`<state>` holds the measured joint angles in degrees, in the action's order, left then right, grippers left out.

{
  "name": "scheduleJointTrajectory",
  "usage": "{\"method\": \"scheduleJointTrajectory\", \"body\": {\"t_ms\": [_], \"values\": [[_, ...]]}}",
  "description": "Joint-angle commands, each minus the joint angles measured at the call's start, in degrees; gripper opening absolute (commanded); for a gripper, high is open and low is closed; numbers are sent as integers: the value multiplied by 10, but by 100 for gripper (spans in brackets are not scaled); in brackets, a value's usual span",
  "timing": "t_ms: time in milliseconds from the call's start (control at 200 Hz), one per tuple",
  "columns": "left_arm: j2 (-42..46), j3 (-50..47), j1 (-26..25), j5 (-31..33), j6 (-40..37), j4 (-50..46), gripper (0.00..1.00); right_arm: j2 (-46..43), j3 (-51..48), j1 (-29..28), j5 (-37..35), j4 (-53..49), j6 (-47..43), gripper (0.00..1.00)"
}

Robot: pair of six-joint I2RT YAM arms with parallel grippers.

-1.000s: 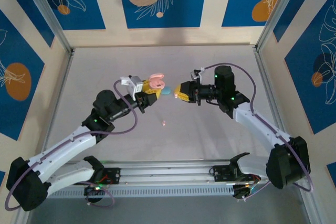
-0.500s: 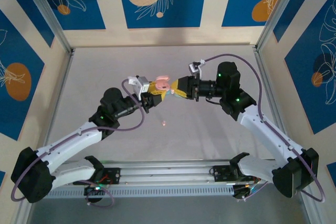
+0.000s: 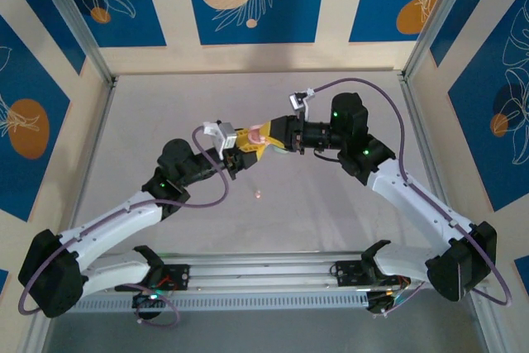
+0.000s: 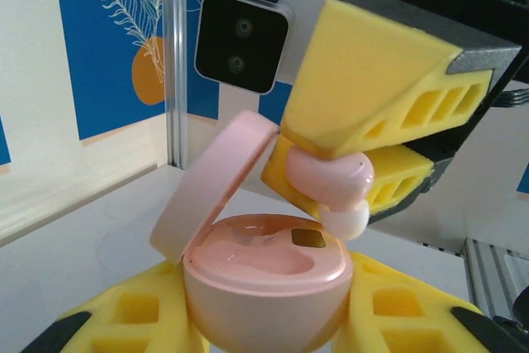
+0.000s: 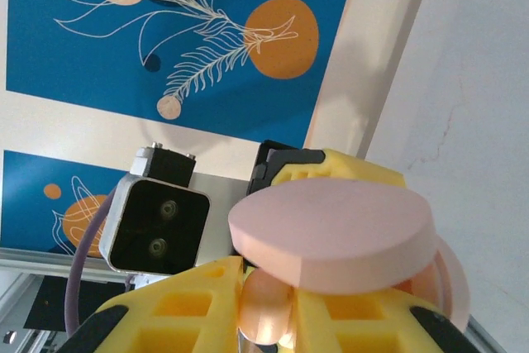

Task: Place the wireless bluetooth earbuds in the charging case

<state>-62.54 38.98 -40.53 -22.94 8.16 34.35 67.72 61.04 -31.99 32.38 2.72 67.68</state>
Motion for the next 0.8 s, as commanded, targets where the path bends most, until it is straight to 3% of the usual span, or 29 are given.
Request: {"method": "scheduleJointTrajectory", "body": {"t_ms": [0,795], "values": [[1,1,-8,-25,-18,36,28,3,24,-4,-15,-5,-18,22],[0,-4,-15,-26,-3,82,29,18,92,-46,-85,-167,-145,23]]}}
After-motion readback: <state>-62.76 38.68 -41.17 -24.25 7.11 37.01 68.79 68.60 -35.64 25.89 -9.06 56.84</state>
